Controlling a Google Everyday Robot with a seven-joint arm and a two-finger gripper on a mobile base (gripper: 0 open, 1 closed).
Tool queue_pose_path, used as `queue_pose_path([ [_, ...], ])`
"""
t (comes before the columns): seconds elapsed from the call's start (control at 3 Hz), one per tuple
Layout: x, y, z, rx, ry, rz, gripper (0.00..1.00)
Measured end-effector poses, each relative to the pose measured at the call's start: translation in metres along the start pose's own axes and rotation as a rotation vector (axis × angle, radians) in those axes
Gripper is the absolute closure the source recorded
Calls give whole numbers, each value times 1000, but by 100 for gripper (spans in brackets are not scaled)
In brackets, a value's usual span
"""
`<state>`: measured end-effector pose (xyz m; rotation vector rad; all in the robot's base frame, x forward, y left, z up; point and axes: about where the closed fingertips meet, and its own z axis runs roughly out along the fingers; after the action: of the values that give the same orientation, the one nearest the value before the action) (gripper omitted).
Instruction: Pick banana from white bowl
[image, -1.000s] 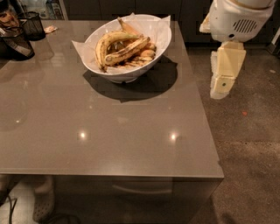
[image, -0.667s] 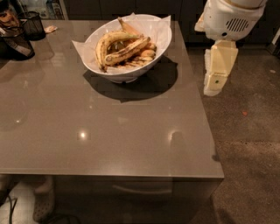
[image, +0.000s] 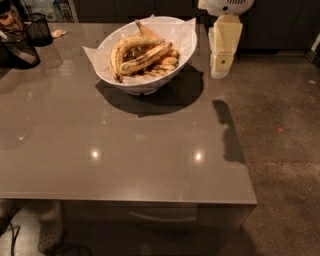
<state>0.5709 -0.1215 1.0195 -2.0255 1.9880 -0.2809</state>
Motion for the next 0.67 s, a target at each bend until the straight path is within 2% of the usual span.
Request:
queue_pose_path([
  [0.33, -9, -10, -2, 36, -21, -7, 0],
  [0.67, -12, -18, 1, 35, -49, -5, 0],
])
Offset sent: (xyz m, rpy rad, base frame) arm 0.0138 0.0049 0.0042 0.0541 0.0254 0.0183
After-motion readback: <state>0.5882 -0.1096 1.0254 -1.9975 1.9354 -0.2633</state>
